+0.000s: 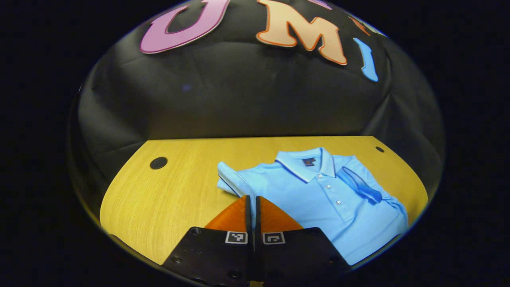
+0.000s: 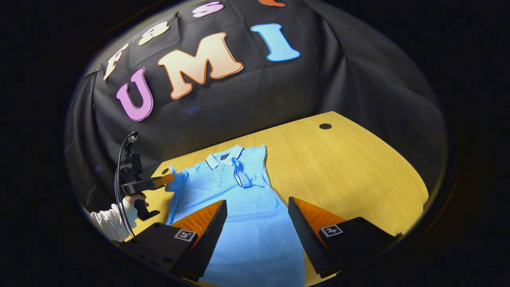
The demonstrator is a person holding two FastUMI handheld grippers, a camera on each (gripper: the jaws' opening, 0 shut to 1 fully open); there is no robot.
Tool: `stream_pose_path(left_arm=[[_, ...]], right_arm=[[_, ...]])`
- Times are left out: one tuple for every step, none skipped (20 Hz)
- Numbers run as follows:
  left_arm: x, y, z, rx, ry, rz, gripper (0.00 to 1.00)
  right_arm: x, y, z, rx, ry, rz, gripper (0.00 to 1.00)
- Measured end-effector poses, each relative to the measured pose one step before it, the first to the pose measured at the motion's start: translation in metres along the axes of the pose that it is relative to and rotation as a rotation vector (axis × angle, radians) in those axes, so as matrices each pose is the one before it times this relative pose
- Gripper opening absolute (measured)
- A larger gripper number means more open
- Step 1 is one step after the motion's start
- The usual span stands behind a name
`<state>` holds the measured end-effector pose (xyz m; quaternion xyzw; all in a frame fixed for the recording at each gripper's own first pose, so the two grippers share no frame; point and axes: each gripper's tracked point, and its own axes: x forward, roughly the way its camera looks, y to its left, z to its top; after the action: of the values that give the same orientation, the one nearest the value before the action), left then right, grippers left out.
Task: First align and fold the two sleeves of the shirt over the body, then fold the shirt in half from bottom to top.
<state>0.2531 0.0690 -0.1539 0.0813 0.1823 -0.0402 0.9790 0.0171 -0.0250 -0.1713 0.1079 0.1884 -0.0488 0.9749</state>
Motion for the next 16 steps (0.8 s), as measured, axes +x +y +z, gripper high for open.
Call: stream_pose_path(left_arm=[[0.00396,-0.01893,0.00582,0.02136,-0.00715,-0.02921,0.0],[0.00597,-0.0189,0.00329,0.02075,-0.00183,-0.02886,0.0],[0.00704,-0.01716,0.00053,0.01555,0.00319,-0.02067,0.0],[0.00531,-0.01781,-0.00077,0.00967,0.00994,-0.02581,0.0],[0.00462,-0.01725,-0.00254,-0.00488,0.01626,-0.03066,0.02],[0.00233,-0.01792,-0.00169,-0.01144,0.00915,-0.03111,0.04],[0.00215,-0.01382,0.00068,-0.01476,0.00022,-0.02697,0.1],[-0.00249,-0.01196,0.00194,-0.01532,-0.00554,-0.02184,0.11],[0.00012,-0.0073,0.00089,-0.00679,-0.00964,-0.00785,0.29],[-0.00464,-0.00646,-0.00025,-0.00587,-0.0012,-0.01202,0.54],[-0.0046,-0.00459,-0.00019,-0.00591,-0.00316,-0.00682,0.79],[-0.00692,-0.00027,0.00169,-0.00454,-0.004,0.01024,0.85],[-0.00559,0.00007,-0.00088,-0.00542,-0.00673,0.00971,0.93],[-0.01127,0.00134,-0.00028,-0.00461,-0.01209,0.01189,0.97],[-0.00836,0.00153,-0.00096,-0.00375,-0.00891,0.00765,0.96],[-0.0121,0.00262,-0.00398,-0.00591,-0.00415,0.00876,0.96]], right_arm=[[-0.00088,0.00083,0.00026,-0.0029,-0.00004,0.00335,0.97],[0.00005,0.00013,-0.00012,-0.00365,0.00043,0.0025,0.97],[-0.0007,-0.00041,-0.00049,-0.00456,0.00208,0.00078,0.97],[-0.00105,-0.00118,-0.00078,-0.00481,0.0005,-0.0005,0.97],[-0.00148,-0.00108,0.00037,-0.00569,-0.00134,-0.00126,0.97],[-0.00096,-0.00138,-0.00081,-0.00668,-0.00048,-0.00023,0.97],[-0.00083,-0.0018,-0.00066,-0.00625,0.00107,-0.00131,0.97],[-0.00216,-0.00119,-0.00122,-0.00509,0.00069,-0.00101,0.97],[-0.00185,-0.00079,-0.00052,-0.00254,-0.0023,-0.00025,0.97],[-0.00137,-0.00048,-0.00186,-0.00062,-0.00071,-0.00231,0.97],[-0.002,-0.00072,-0.00213,0.00148,-0.00027,-0.00114,0.97],[-0.00332,-0.00049,-0.00331,0.00239,0.0019,-0.00258,0.97],[-0.00275,-0.00098,-0.0035,0.0009,0.00266,-0.00185,0.97],[-0.00252,-0.00002,-0.00462,-0.00048,-0.00052,-0.00286,0.97],[-0.00389,0.00013,-0.00432,-0.00277,-0.0009,-0.00485,0.97],[-0.00371,-0.00049,-0.00616,-0.00464,0.00024,-0.00487,0.97]])
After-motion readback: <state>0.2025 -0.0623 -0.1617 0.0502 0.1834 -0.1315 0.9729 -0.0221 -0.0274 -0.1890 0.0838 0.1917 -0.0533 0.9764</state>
